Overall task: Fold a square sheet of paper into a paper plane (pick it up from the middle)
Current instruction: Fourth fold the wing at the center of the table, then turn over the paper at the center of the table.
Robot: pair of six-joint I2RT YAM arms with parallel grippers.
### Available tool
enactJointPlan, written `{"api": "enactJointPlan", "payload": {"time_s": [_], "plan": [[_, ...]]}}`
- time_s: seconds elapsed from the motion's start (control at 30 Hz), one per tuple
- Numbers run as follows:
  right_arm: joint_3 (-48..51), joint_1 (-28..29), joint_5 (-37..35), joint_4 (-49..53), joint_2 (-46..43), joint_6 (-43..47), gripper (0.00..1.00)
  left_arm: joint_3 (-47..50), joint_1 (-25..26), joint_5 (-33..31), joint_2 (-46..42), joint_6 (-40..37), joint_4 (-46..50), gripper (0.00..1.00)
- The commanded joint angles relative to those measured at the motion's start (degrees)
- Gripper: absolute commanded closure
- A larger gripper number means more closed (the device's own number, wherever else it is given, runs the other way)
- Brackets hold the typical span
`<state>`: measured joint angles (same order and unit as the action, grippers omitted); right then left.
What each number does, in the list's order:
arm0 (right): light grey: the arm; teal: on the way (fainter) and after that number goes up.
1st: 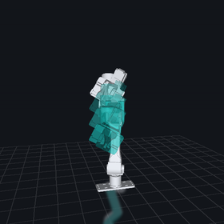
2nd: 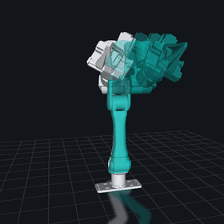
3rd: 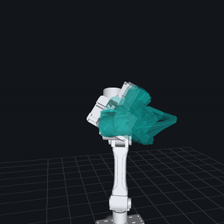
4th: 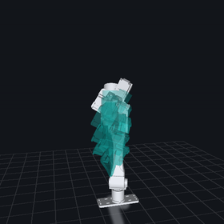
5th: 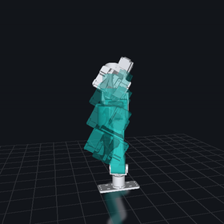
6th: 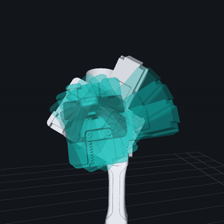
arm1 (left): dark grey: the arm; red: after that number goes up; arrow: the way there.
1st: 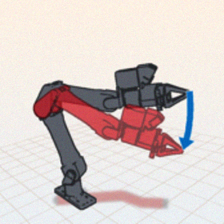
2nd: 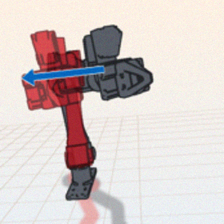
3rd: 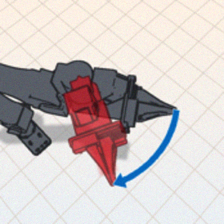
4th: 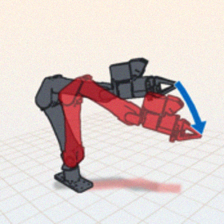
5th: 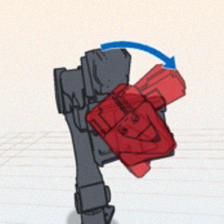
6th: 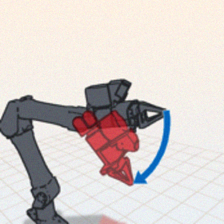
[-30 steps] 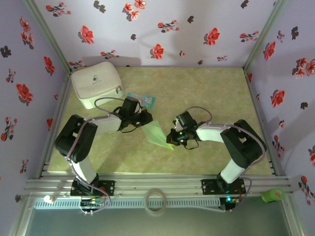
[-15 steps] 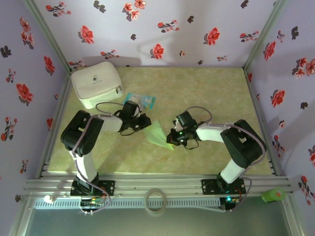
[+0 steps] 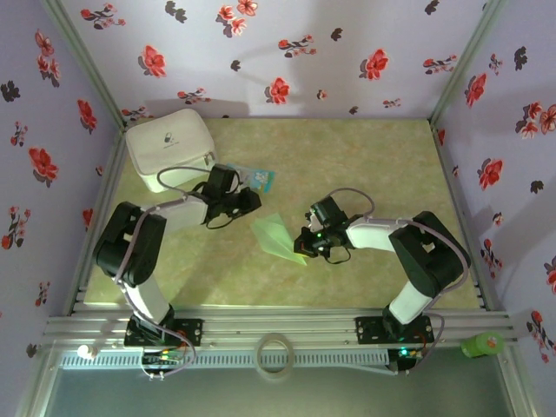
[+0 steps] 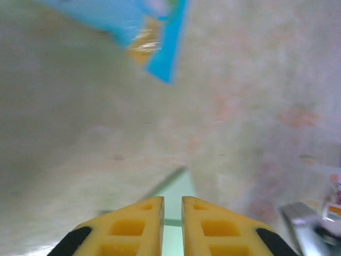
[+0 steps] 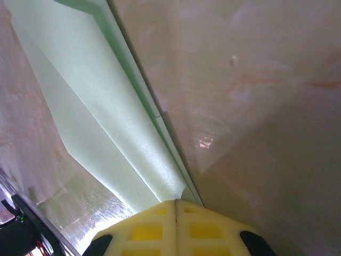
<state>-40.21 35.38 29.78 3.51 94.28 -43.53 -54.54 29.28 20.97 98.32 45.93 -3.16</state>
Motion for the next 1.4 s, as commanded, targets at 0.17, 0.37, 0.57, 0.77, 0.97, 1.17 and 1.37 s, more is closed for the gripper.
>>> {"api": "enactJointPlan", "payload": {"time_s": [0.17, 0.37, 0.57, 0.77, 0.97, 1.17, 1.37], "plan": [[-1.38, -0.13, -3.20, 3.60, -3.14, -1.67, 0.89, -2.67, 8.00, 0.61, 3.17, 0.87, 3.42, 0.86], [0.51, -0.22, -4.69, 5.70, -10.24, -3.54, 0.78, -0.63, 9.57, 1.09, 6.19, 2.52, 0.92, 0.87], [6.51, -0.35, -6.49, 7.33, -17.52, -8.77, 0.69, 0.40, 9.64, 0.56, 7.45, 1.99, 0.59, 0.87], [10.19, -0.39, -4.75, 7.02, -18.43, -13.64, 0.65, 0.74, 9.49, 0.21, 8.28, 1.31, 1.44, 0.87], [10.85, -0.45, -4.81, 5.80, -17.49, -14.39, 0.65, 1.50, 9.05, 0.23, 8.78, 1.61, 2.02, 0.87], [10.63, -0.48, -3.49, 3.55, -14.42, -15.18, 0.65, 3.00, 8.13, 1.12, 8.99, 2.55, 0.47, 0.87], [11.41, -0.66, -4.05, -0.19, -13.07, -16.56, 0.67, 4.01, 7.46, 2.03, 9.21, 3.37, -0.62, 0.87]]}}
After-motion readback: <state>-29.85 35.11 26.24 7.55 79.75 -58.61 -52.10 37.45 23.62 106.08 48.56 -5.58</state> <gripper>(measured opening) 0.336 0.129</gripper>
